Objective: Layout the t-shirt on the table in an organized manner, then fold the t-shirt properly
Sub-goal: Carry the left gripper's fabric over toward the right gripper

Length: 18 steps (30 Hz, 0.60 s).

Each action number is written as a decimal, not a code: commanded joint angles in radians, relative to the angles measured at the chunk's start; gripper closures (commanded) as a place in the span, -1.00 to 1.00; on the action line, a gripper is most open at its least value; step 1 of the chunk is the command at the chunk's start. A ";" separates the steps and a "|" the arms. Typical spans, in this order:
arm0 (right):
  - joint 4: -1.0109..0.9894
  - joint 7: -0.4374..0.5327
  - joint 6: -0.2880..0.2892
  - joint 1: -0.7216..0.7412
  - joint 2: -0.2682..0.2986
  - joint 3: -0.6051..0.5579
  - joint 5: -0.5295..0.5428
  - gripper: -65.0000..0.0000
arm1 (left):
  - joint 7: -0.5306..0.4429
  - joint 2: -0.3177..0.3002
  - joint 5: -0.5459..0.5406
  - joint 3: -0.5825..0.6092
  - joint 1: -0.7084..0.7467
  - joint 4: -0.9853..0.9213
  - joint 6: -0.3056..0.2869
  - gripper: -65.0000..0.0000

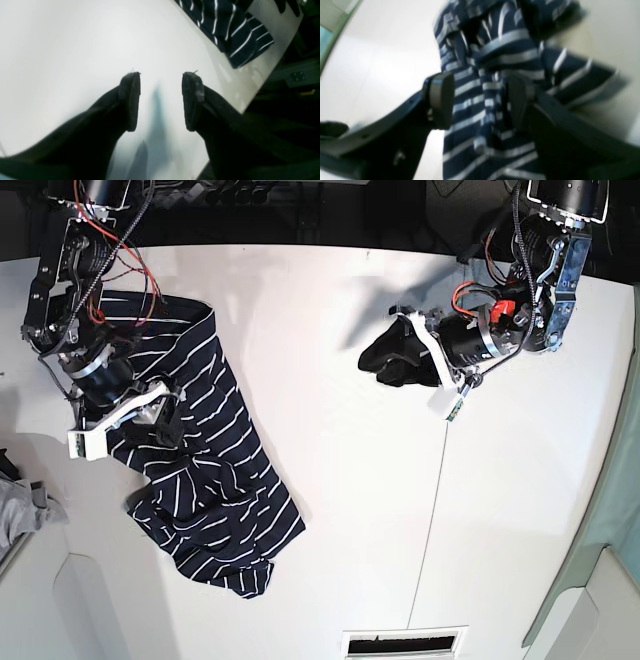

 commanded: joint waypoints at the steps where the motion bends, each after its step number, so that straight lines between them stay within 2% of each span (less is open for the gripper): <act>1: 0.019 0.019 0.018 -0.008 0.005 -0.001 0.018 -0.05 | -0.018 0.013 -0.021 -0.003 0.001 0.038 -0.016 0.07; 8: -0.025 0.119 0.000 -0.072 0.005 -0.010 -0.014 -0.06 | -0.017 0.150 -0.005 -0.003 0.042 0.074 -0.016 0.07; 13: -0.121 0.172 -0.002 -0.039 0.005 -0.027 -0.013 -0.03 | -0.018 0.199 0.016 0.003 0.049 0.074 -0.016 0.07; 14: -0.141 0.177 0.000 -0.027 0.005 -0.028 -0.013 0.07 | -0.018 0.199 0.016 0.013 0.049 0.074 -0.016 0.07; 18: -0.223 0.176 0.003 0.027 0.005 -0.033 -0.013 0.73 | -0.018 0.199 0.061 0.083 0.055 0.074 -0.016 0.07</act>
